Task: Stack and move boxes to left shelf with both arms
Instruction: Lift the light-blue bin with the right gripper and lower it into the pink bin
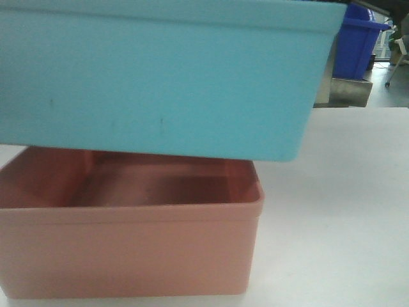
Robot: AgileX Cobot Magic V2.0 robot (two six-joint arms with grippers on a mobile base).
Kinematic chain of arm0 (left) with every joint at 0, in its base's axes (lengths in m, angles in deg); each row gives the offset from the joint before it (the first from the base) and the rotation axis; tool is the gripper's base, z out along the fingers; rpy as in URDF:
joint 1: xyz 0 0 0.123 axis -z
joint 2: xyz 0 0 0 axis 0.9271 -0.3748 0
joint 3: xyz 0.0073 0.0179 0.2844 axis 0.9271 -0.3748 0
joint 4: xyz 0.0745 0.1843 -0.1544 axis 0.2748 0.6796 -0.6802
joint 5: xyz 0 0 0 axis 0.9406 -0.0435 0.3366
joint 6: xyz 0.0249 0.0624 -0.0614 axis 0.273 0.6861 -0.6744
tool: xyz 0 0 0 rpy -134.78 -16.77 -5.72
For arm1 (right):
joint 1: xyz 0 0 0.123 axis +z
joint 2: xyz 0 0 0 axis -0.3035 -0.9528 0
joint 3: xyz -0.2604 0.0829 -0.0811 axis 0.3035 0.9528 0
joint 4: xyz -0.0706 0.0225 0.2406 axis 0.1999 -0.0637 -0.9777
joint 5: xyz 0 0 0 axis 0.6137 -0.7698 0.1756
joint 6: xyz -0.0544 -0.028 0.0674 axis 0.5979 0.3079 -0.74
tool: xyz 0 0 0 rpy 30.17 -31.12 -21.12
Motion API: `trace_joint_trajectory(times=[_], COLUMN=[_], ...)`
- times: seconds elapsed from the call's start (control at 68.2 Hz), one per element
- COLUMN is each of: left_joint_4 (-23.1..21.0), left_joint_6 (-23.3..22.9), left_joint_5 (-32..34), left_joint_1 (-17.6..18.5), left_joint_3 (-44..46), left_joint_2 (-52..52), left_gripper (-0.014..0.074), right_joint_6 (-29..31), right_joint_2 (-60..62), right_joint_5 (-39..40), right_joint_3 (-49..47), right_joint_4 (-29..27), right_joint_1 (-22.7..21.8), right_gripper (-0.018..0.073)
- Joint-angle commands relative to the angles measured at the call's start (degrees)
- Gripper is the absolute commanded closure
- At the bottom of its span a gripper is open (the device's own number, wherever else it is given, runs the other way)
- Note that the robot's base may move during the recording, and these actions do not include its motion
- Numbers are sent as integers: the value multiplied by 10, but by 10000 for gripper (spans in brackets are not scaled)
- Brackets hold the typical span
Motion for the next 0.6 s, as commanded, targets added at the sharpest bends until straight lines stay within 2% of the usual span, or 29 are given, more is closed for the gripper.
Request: trace_joint_trajectory(times=[0.0, 0.176, 0.367, 0.586], left_joint_4=[-7, -7, -7, -7], left_joint_6=[0, 0, 0, 0], left_joint_5=[44, 44, 44, 44], left_joint_1=[5, 5, 5, 5], left_joint_3=[16, 16, 16, 16], left_joint_2=[1, 1, 1, 1], left_gripper=[610, 610, 610, 610], right_joint_6=[-12, -12, -12, -12], right_joint_2=[8, -24, -50, -57], right_joint_5=[76, 121, 111, 111], right_joint_3=[-21, -21, -21, -21], right_joint_4=[3, 2, 9, 67], right_joint_1=[8, 25, 28, 28], right_gripper=[502, 502, 502, 502])
